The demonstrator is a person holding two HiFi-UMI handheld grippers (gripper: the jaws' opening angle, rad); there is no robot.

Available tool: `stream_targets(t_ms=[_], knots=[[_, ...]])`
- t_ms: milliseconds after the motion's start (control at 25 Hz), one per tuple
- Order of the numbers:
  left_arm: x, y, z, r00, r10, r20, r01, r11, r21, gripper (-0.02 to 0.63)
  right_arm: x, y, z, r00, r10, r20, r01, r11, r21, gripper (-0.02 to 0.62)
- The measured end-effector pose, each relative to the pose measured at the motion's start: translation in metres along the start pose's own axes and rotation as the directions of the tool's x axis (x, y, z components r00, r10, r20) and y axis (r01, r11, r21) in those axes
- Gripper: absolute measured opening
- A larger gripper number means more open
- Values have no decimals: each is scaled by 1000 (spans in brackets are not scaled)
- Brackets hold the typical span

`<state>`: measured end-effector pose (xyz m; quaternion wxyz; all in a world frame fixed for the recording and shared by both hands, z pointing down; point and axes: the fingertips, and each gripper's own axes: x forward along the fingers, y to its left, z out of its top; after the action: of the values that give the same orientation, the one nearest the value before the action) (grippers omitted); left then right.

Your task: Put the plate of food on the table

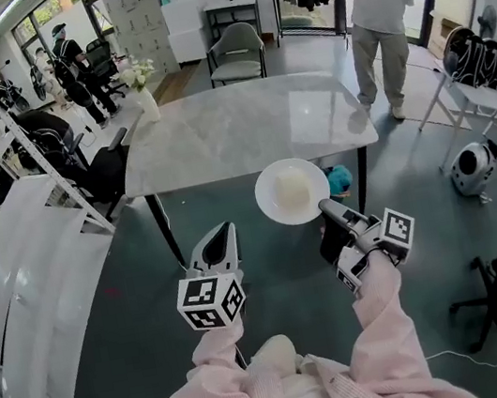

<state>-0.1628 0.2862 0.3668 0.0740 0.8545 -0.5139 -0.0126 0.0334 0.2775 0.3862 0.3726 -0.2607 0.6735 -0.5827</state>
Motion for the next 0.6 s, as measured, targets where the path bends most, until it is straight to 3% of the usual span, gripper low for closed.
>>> stream_targets(t_ms=[320,600], knots=[[48,9,-8,1000,1,-22,-1,1000,-4,-8,25,-17,39,1000,-3,-1,3,1000,15,18],[127,35,-9,1000,-6,-25,6,1000,-17,-8,74,-38,92,1000,-5,0,5,1000,17,18]])
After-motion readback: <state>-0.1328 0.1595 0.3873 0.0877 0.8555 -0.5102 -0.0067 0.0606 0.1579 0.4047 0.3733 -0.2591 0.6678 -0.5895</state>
